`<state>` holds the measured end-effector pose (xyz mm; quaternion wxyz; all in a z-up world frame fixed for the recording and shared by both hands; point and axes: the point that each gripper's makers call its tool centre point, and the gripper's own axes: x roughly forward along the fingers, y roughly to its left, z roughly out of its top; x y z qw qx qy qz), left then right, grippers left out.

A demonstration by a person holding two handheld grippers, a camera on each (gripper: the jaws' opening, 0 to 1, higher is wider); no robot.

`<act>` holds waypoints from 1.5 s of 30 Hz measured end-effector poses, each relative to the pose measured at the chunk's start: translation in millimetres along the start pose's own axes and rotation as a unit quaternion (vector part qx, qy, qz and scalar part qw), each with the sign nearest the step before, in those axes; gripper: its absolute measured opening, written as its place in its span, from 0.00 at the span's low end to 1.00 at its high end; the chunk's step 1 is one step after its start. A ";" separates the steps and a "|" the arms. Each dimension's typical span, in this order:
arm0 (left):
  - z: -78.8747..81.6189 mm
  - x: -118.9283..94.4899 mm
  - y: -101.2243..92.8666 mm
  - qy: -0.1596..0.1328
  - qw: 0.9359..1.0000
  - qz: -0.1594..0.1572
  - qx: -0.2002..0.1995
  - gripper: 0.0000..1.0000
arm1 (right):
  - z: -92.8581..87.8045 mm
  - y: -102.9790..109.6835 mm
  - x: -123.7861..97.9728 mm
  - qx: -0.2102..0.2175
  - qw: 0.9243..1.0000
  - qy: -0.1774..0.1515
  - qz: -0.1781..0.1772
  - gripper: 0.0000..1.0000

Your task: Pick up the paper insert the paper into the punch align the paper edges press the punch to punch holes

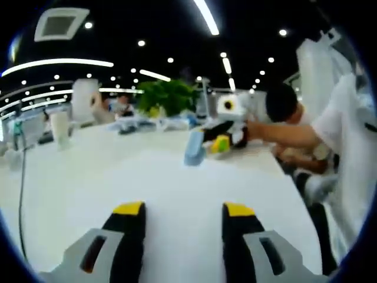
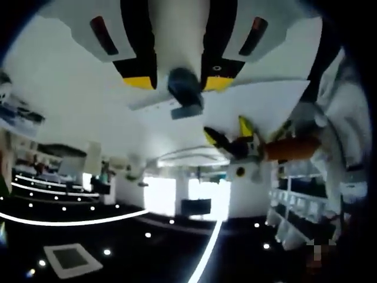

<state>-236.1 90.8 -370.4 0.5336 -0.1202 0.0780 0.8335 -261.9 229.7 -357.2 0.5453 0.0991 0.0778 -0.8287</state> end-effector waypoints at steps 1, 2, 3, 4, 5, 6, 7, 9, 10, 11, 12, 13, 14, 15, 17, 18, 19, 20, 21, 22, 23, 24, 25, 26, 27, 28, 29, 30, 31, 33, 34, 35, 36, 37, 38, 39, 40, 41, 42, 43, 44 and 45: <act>-0.2 0.1 -0.2 0.000 1.000 0.000 0.000 0.53 | -0.2 0.0 1.1 0.001 1.000 0.001 0.003 0.33; -0.2 0.1 -0.2 0.000 1.000 0.000 0.000 0.53 | 0.4 1.5 2.3 0.002 1.000 0.001 0.010 0.34; -0.3 0.2 -0.4 0.000 1.000 0.000 0.000 0.53 | 0.9 6.2 3.3 0.009 1.000 0.001 0.026 0.33; -0.3 0.2 -0.5 0.000 1.000 0.000 0.000 0.53 | 0.3 8.3 4.2 0.010 0.999 0.004 0.035 0.32; -0.4 0.3 -0.4 0.000 1.000 0.000 0.000 0.53 | 0.0 9.1 5.8 0.006 0.999 0.005 0.037 0.33; -0.4 0.4 -0.3 0.000 1.000 0.001 0.000 0.53 | -1.1 10.6 7.5 0.001 0.999 0.008 0.042 0.32; -0.5 0.5 -0.6 0.000 1.000 0.001 0.000 0.53 | -2.7 12.2 8.8 -0.001 0.999 0.012 0.049 0.32; -0.6 0.7 -0.7 0.000 1.000 0.001 0.000 0.53 | -4.5 13.6 11.1 -0.001 0.998 0.019 0.054 0.32; -0.5 0.8 -0.7 -0.001 1.000 0.001 0.000 0.53 | -5.3 15.0 11.8 -0.004 0.998 0.021 0.059 0.32; -0.6 0.9 -0.6 -0.001 1.000 0.001 0.000 0.53 | -6.0 14.8 12.7 -0.007 0.998 0.023 0.060 0.31; -0.6 1.0 -0.5 -0.001 1.000 0.001 0.000 0.53 | -6.4 14.1 13.4 -0.007 0.998 0.024 0.061 0.31; -0.7 1.0 -0.7 -0.001 1.000 0.001 0.000 0.53 | -7.2 14.1 14.6 -0.009 0.998 0.027 0.064 0.30; -0.7 1.1 -0.7 -0.001 1.000 0.001 0.000 0.53 | -7.5 13.6 15.3 -0.010 0.997 0.028 0.065 0.30; -0.8 1.2 -0.6 -0.001 1.000 0.001 0.000 0.53 | -8.0 13.7 16.4 -0.014 0.997 0.031 0.067 0.29; -0.9 1.3 -0.5 -0.001 1.000 0.002 0.000 0.53 | -8.5 13.9 17.8 -0.016 0.997 0.033 0.072 0.28; -0.8 1.4 -0.4 -0.001 1.000 0.002 0.000 0.53 | -8.8 14.0 18.2 -0.016 0.997 0.033 0.075 0.27; -0.9 1.4 -0.3 -0.001 1.000 0.002 0.000 0.53 | -9.0 14.8 18.3 -0.016 0.996 0.033 0.078 0.26; -0.9 1.4 -0.2 -0.002 1.000 0.001 0.000 0.53 | -9.1 14.5 18.3 -0.017 0.996 0.032 0.080 0.25; -1.0 1.3 0.1 -0.002 1.000 0.001 0.000 0.53 | -9.1 14.0 18.1 -0.021 0.996 0.031 0.080 0.24; -1.0 1.2 0.3 -0.002 1.000 0.001 0.000 0.53 | -9.2 13.7 17.9 -0.021 0.996 0.030 0.081 0.24; -1.1 1.1 0.0 -0.002 1.000 0.001 0.000 0.53 | -9.1 13.8 17.8 -0.020 0.996 0.030 0.082 0.24; -1.1 1.1 0.1 -0.002 1.000 0.001 0.000 0.53 | -9.1 14.0 17.8 -0.018 0.996 0.029 0.083 0.24; -1.1 1.1 -0.1 -0.002 1.000 0.001 0.000 0.53 | -9.1 14.3 17.7 -0.018 0.996 0.029 0.083 0.24; -1.1 1.1 -0.2 -0.002 1.000 0.001 0.000 0.53 | -9.1 14.0 17.7 -0.018 0.996 0.028 0.084 0.24; -1.1 1.1 -0.2 -0.002 1.000 0.002 0.000 0.53 | -9.1 14.1 17.7 -0.017 0.996 0.028 0.085 0.24; -1.1 1.1 -0.1 -0.002 1.000 0.002 0.000 0.53 | -9.1 14.0 17.6 -0.017 0.996 0.027 0.086 0.23; -1.0 1.2 0.2 -0.002 1.000 0.002 0.001 0.52 | -9.1 14.4 17.3 -0.016 0.996 0.027 0.087 0.23; -1.0 1.3 0.2 -0.002 1.000 0.002 0.001 0.52 | -9.1 14.8 16.9 -0.015 0.996 0.027 0.088 0.23; -1.0 1.3 0.0 -0.002 1.000 0.001 0.001 0.52 | -9.2 15.2 16.5 -0.013 0.996 0.026 0.090 0.23; -1.0 1.4 -0.1 -0.002 1.000 0.001 0.001 0.52 | -9.0 15.7 15.7 -0.011 0.995 0.025 0.093 0.23; -1.0 1.4 -0.1 -0.002 1.000 0.001 0.001 0.51 | -9.1 16.3 15.5 -0.010 0.995 0.026 0.094 0.23; -0.9 1.5 -0.2 -0.002 1.000 0.001 0.001 0.51 | -9.1 16.7 15.3 -0.010 0.995 0.026 0.094 0.23; -0.9 1.5 -0.2 -0.002 1.000 0.001 0.001 0.51 | -9.2 16.8 15.1 -0.010 0.995 0.026 0.095 0.23; -0.9 1.6 -0.1 -0.002 1.000 0.001 0.001 0.51 | -9.2 17.0 14.8 -0.010 0.995 0.026 0.096 0.23; -0.9 1.7 -0.1 -0.002 1.000 0.001 0.001 0.51 | -9.3 16.9 14.5 -0.009 0.995 0.026 0.096 0.23; -0.8 1.8 0.1 -0.002 1.000 0.001 0.001 0.51 | -9.4 17.2 14.0 -0.010 0.995 0.026 0.097 0.23; -0.8 1.9 0.2 -0.002 1.000 0.001 0.001 0.51 | -9.5 17.3 13.6 -0.010 0.995 0.027 0.098 0.23; -0.8 2.0 0.2 -0.002 1.000 0.002 0.001 0.51 | -9.6 17.2 13.2 -0.010 0.995 0.027 0.098 0.23; -0.7 2.2 0.3 -0.002 1.000 0.002 0.001 0.51 | -9.6 17.1 12.8 -0.009 0.995 0.027 0.098 0.23; -0.7 2.4 0.2 -0.001 1.000 0.001 0.001 0.51 | -9.6 17.2 12.5 -0.009 0.995 0.027 0.099 0.23; -0.7 2.4 0.1 -0.001 1.000 0.002 0.001 0.50 | -9.8 17.6 12.2 -0.009 0.995 0.027 0.100 0.23; -0.7 2.4 -0.1 -0.001 1.000 0.002 0.001 0.50 | -9.8 18.1 11.7 -0.009 0.994 0.028 0.101 0.23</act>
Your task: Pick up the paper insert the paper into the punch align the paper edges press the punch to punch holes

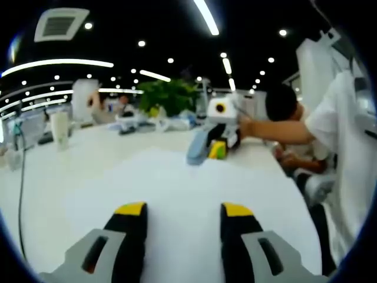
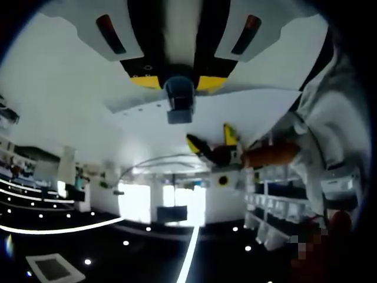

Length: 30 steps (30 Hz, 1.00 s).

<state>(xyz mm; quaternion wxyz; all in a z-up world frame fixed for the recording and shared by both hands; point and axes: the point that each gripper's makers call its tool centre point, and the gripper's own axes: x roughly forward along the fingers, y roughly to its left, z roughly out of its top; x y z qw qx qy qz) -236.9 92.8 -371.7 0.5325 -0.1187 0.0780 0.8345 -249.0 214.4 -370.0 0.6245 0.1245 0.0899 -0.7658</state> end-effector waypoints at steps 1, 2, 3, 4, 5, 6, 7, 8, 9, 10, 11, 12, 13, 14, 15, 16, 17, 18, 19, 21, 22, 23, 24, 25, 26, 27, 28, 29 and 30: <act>0.0 0.0 -0.1 0.000 1.000 0.000 0.000 0.50 | 0.0 0.6 -0.5 0.000 1.000 0.000 0.001 0.23; 0.0 0.0 -0.4 0.000 1.000 0.000 0.000 0.50 | 0.0 1.2 -1.3 0.000 1.000 0.001 0.002 0.23; 0.1 0.1 -0.6 0.000 1.000 0.000 0.000 0.49 | -0.4 0.9 -2.5 -0.001 1.000 0.001 0.002 0.23; 0.2 0.2 -0.8 0.000 1.000 -0.001 0.000 0.49 | -1.5 2.2 -3.6 0.001 1.000 0.003 0.006 0.23; 0.2 0.2 -1.1 0.000 1.000 -0.001 0.000 0.49 | -1.6 3.2 -4.3 0.001 1.000 0.003 0.007 0.23; 0.3 0.3 -1.3 0.000 1.000 -0.002 0.000 0.48 | -1.8 3.7 -4.7 0.002 1.000 0.003 0.007 0.23; 0.2 0.4 -1.3 0.001 1.000 -0.002 0.000 0.48 | -2.2 4.7 -5.3 0.001 1.000 0.005 0.008 0.23; 0.3 0.6 -1.3 0.001 1.000 -0.002 0.000 0.48 | -2.3 5.1 -5.6 0.000 1.000 0.005 0.008 0.23; 0.3 0.6 -1.4 0.001 1.000 -0.002 0.000 0.48 | -2.5 5.8 -5.7 0.000 1.000 0.006 0.009 0.23; 0.3 0.7 -1.6 0.001 1.000 -0.002 0.000 0.48 | -2.6 6.2 -5.8 0.001 1.000 0.006 0.009 0.23; 0.4 0.8 -1.7 0.001 1.000 -0.002 0.000 0.48 | -2.7 6.1 -6.0 0.002 1.000 0.006 0.009 0.23; 0.4 0.8 -1.9 0.001 1.000 -0.002 0.000 0.48 | -2.7 6.2 -6.3 0.002 1.000 0.006 0.009 0.23; 0.5 0.8 -1.9 0.001 1.000 -0.002 0.000 0.48 | -2.9 6.2 -6.3 0.002 1.000 0.006 0.008 0.23; 0.4 0.8 -1.9 0.001 1.000 -0.002 0.000 0.48 | -3.0 6.1 -6.4 0.004 1.000 0.006 0.007 0.23; 0.5 0.9 -1.8 0.001 1.000 -0.002 0.000 0.48 | -3.0 6.2 -5.8 0.005 1.000 0.008 0.006 0.25; 0.4 1.0 -1.7 0.001 1.000 -0.002 0.000 0.48 | -3.8 6.3 -4.5 0.002 1.000 0.010 0.003 0.28; 0.5 1.1 -1.6 0.001 1.000 -0.002 0.000 0.48 | -4.5 6.1 -4.0 0.002 1.000 0.013 0.001 0.29; 0.5 1.2 -1.5 0.001 1.000 -0.001 0.000 0.48 | -4.9 6.0 -4.4 0.002 1.000 0.014 0.001 0.28; 0.5 1.3 -1.4 0.001 1.000 -0.001 0.000 0.48 | -4.6 6.0 -4.9 0.003 1.000 0.013 0.001 0.27; 0.6 1.5 -1.0 0.001 1.000 -0.001 0.000 0.47 | -3.7 6.5 -6.1 0.006 1.000 0.009 0.002 0.23; 0.6 1.6 -1.1 0.001 1.000 -0.002 0.000 0.47 | -3.3 6.7 -6.3 0.006 1.000 0.009 0.002 0.23; 0.6 1.7 -1.0 0.001 1.000 -0.002 0.000 0.47 | -3.3 7.2 -6.3 0.005 1.000 0.009 0.002 0.23; 0.7 1.9 -1.0 0.001 1.000 -0.001 0.000 0.47 | -2.8 7.2 -6.8 0.003 1.000 0.008 0.001 0.23; 0.9 2.1 -1.0 0.001 1.000 -0.001 0.000 0.46 | -2.9 6.5 -7.3 0.003 1.000 0.008 0.001 0.23; 0.9 2.3 -1.4 0.001 1.000 -0.001 0.000 0.45 | -3.0 6.4 -9.0 0.004 1.000 0.008 0.002 0.22; 1.1 2.6 -1.7 0.001 1.000 -0.002 0.000 0.44 | -3.3 6.6 -10.1 0.005 1.000 0.008 0.004 0.22; 1.2 3.0 -2.1 0.001 1.000 -0.001 0.000 0.44 | -3.6 7.1 -10.9 0.006 1.000 0.009 0.005 0.22; 1.2 2.9 -2.5 0.001 1.000 -0.002 0.000 0.43 | -3.7 7.5 -10.9 0.005 1.000 0.009 0.006 0.22; 1.2 3.0 -2.5 0.001 1.000 -0.002 0.000 0.43 | -3.6 7.4 -10.9 0.004 1.000 0.009 0.006 0.22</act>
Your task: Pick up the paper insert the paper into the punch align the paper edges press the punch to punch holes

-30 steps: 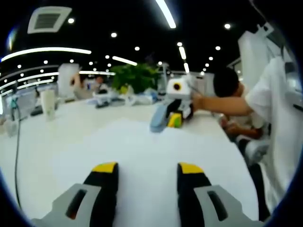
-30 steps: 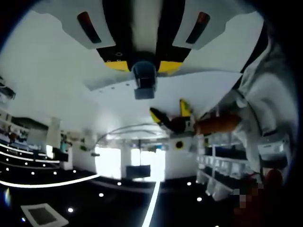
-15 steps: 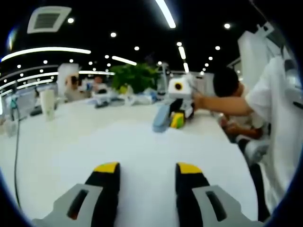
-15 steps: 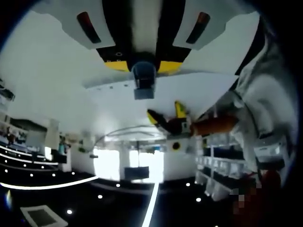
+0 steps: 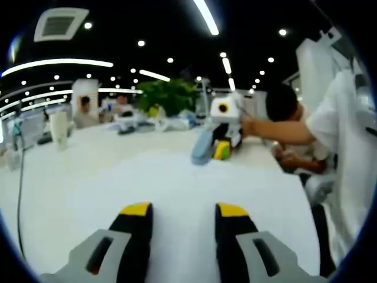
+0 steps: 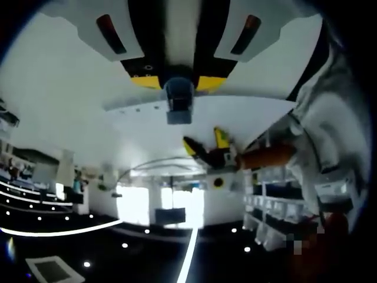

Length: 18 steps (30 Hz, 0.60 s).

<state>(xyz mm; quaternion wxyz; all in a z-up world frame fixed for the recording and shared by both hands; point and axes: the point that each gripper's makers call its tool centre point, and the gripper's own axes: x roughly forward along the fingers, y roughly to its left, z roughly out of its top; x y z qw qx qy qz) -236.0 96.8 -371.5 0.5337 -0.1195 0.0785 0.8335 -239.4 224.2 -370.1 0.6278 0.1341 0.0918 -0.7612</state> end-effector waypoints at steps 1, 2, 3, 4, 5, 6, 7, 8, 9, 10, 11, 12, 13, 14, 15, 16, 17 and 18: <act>-0.1 0.1 0.0 0.000 1.000 0.000 0.000 0.43 | -0.2 -0.5 0.0 0.000 1.000 0.000 0.000 0.22; -0.1 0.0 -0.1 0.000 1.000 0.000 0.000 0.43 | 0.0 -0.7 -0.1 0.000 1.000 0.000 0.001 0.22; -0.1 0.1 -0.1 0.001 1.000 0.000 0.000 0.43 | -0.3 -1.1 -0.6 0.001 1.000 0.000 0.004 0.22; -0.2 0.0 -0.1 0.001 1.000 0.000 0.000 0.43 | -0.3 -0.9 -1.4 0.004 1.000 -0.001 0.008 0.22; -0.1 0.1 -0.2 0.001 1.000 0.001 -0.001 0.43 | 0.2 -0.7 -1.3 0.007 1.000 -0.002 0.009 0.22; -0.1 0.3 -0.4 0.001 1.000 0.002 -0.001 0.43 | 0.3 -0.8 -0.9 0.009 1.000 -0.003 0.008 0.22; -0.1 0.1 -0.5 0.001 1.000 0.002 -0.001 0.43 | 0.2 0.1 -0.5 0.008 1.000 -0.004 0.009 0.22; -0.2 0.2 -0.6 0.001 1.000 0.002 -0.001 0.42 | 0.6 -0.1 -0.9 0.006 1.000 -0.005 0.010 0.21; 0.1 0.6 -0.6 0.000 1.000 0.002 -0.001 0.42 | 0.7 -0.5 -1.5 0.007 1.000 -0.006 0.010 0.21; 0.0 0.6 -0.8 0.000 1.000 0.002 -0.001 0.42 | 0.4 0.4 -2.0 0.007 1.000 -0.005 0.013 0.21; 0.2 0.5 -0.8 0.000 1.000 0.002 -0.001 0.42 | -0.8 0.6 -2.7 0.003 1.000 -0.003 0.013 0.21; 0.1 0.4 -0.8 0.000 1.000 0.002 -0.001 0.42 | -1.6 -1.0 -5.0 0.001 1.000 -0.003 0.010 0.21; 0.1 0.2 -0.9 0.000 1.000 0.002 -0.001 0.42 | -2.1 -3.8 -8.0 0.003 1.000 -0.005 0.006 0.21; 0.0 0.1 -1.0 0.000 1.000 0.002 -0.001 0.42 | -3.0 -3.4 -11.0 0.006 1.000 -0.006 0.008 0.21; 0.0 -0.1 -1.3 0.000 1.000 0.002 -0.001 0.42 | -3.9 -1.5 -11.8 0.002 1.000 -0.005 0.010 0.21; -0.1 -0.1 -1.2 0.000 1.000 0.002 -0.001 0.42 | -4.3 -0.3 -11.5 0.002 1.000 -0.004 0.012 0.21; -0.1 -0.2 -1.3 0.000 1.000 0.002 -0.001 0.42 | -4.3 0.7 -11.4 0.005 1.000 -0.004 0.012 0.21; -0.1 -0.1 -1.2 0.000 1.000 0.002 -0.001 0.42 | -4.3 0.7 -11.3 0.006 1.000 -0.004 0.012 0.21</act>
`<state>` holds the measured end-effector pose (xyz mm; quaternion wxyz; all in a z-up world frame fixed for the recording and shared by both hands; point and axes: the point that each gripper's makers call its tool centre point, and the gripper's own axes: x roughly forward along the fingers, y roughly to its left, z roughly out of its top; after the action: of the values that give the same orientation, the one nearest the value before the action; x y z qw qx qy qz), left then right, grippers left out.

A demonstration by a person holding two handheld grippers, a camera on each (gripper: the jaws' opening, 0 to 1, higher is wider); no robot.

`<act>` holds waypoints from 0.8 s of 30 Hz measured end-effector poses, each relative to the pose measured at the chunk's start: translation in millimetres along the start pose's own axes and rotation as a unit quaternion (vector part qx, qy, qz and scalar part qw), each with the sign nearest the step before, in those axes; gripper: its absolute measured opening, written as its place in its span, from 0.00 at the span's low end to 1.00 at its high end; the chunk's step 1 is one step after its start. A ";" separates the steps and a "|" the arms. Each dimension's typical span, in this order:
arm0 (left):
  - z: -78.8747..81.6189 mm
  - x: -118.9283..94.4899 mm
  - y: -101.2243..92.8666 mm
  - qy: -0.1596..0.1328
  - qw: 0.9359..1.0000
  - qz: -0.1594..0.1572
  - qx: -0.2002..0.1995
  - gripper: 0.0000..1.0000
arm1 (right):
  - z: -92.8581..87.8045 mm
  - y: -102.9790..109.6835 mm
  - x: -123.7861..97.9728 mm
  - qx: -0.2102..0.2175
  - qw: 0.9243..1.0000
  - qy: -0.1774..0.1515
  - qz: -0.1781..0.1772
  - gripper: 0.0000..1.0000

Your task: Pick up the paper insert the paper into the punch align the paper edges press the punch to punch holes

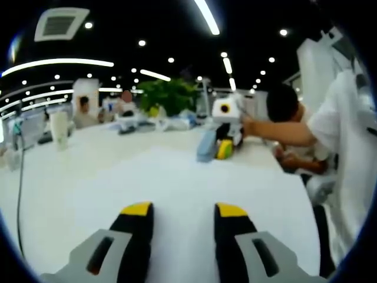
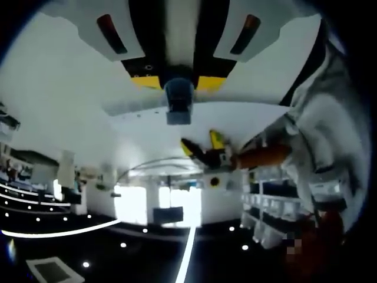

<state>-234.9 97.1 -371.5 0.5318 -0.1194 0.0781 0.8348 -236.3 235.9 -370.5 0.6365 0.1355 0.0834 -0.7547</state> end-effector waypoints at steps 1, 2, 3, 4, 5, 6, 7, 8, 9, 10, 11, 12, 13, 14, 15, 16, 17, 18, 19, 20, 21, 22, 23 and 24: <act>0.0 -0.1 -0.1 0.000 1.000 0.000 0.000 0.42 | 0.1 0.2 0.4 0.000 1.000 0.000 -0.001 0.21; 0.0 -0.1 -0.3 0.000 1.000 0.000 0.000 0.42 | 0.3 -0.6 0.9 -0.001 1.000 0.000 -0.003 0.22; 0.1 -0.2 -0.2 0.000 1.000 0.001 0.000 0.42 | 0.4 -1.1 1.4 0.000 1.000 0.000 -0.004 0.22; 0.1 -0.2 -0.1 -0.001 1.000 0.001 0.000 0.42 | 0.5 -1.5 1.8 0.001 1.000 0.000 -0.006 0.22; 0.1 -0.2 -0.2 -0.001 1.000 0.001 0.000 0.42 | 0.6 -1.8 2.3 0.000 1.000 0.000 -0.007 0.22; 0.2 -0.1 -0.2 -0.001 1.000 0.002 0.000 0.42 | 0.7 -1.7 2.9 -0.001 1.000 0.000 -0.007 0.22; 0.2 -0.3 -0.2 -0.001 1.000 0.002 0.000 0.42 | 0.8 -1.4 3.6 -0.001 1.000 0.000 -0.007 0.22; 0.2 -0.1 0.1 -0.001 1.000 0.003 0.000 0.42 | 1.1 -0.7 4.6 -0.001 1.000 0.000 -0.007 0.22; 0.2 -0.3 0.2 -0.001 1.000 0.003 0.000 0.42 | 1.1 0.6 5.7 -0.001 1.000 0.001 -0.006 0.22; 0.2 -0.2 0.4 -0.001 1.000 0.003 0.000 0.42 | 1.2 1.7 6.8 -0.002 1.000 0.001 -0.005 0.22; 0.2 -0.1 0.6 -0.001 1.000 0.004 0.000 0.43 | 1.5 2.2 7.5 -0.003 1.000 0.001 -0.004 0.22; 0.2 -0.2 0.7 -0.001 1.000 0.004 0.000 0.43 | 1.6 2.9 8.3 -0.003 1.000 0.001 -0.003 0.22; 0.1 -0.2 0.8 -0.001 1.000 0.004 0.000 0.43 | 1.6 3.5 8.9 -0.004 1.000 0.001 -0.002 0.22; 0.1 -0.3 0.9 -0.001 1.000 0.004 0.000 0.43 | 1.8 4.8 9.8 -0.005 1.000 0.001 -0.001 0.22; 0.0 -0.4 0.9 -0.001 1.000 0.004 0.000 0.43 | 2.0 6.4 10.9 -0.006 1.000 0.001 0.001 0.22; 0.0 -0.5 0.9 -0.001 1.000 0.005 0.000 0.43 | 2.3 7.0 11.6 -0.006 1.000 0.001 0.002 0.22; 0.0 -0.7 0.9 -0.001 1.000 0.005 0.000 0.43 | 2.3 7.0 12.0 -0.007 1.000 0.002 0.003 0.22; 0.0 -0.7 0.9 -0.001 1.000 0.005 0.000 0.43 | 2.4 7.1 12.4 -0.007 1.000 0.002 0.003 0.22; 0.0 -0.9 0.8 -0.001 1.000 0.005 -0.001 0.43 | 2.5 7.4 12.7 -0.008 1.000 0.002 0.005 0.22; 0.0 -0.9 1.2 -0.001 1.000 0.006 -0.001 0.43 | 2.6 7.9 12.9 -0.008 1.000 0.002 0.006 0.22; 0.0 -1.0 1.4 -0.001 1.000 0.006 -0.001 0.43 | 2.6 8.5 13.0 -0.008 1.000 0.002 0.007 0.22; -0.1 -0.9 1.7 -0.001 1.000 0.006 -0.001 0.43 | 2.5 8.7 12.8 -0.008 1.000 0.002 0.008 0.22; -0.1 -1.0 1.8 -0.001 1.000 0.006 -0.001 0.43 | 2.3 9.0 12.5 -0.007 1.000 0.002 0.009 0.22; -0.1 -0.9 1.9 -0.001 1.000 0.006 -0.001 0.43 | 2.3 9.2 12.4 -0.008 1.000 0.002 0.010 0.22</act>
<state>-236.3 95.5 -371.3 0.5266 -0.1189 0.0778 0.8382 -229.3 222.0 -371.8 0.6447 0.1330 0.0891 -0.7475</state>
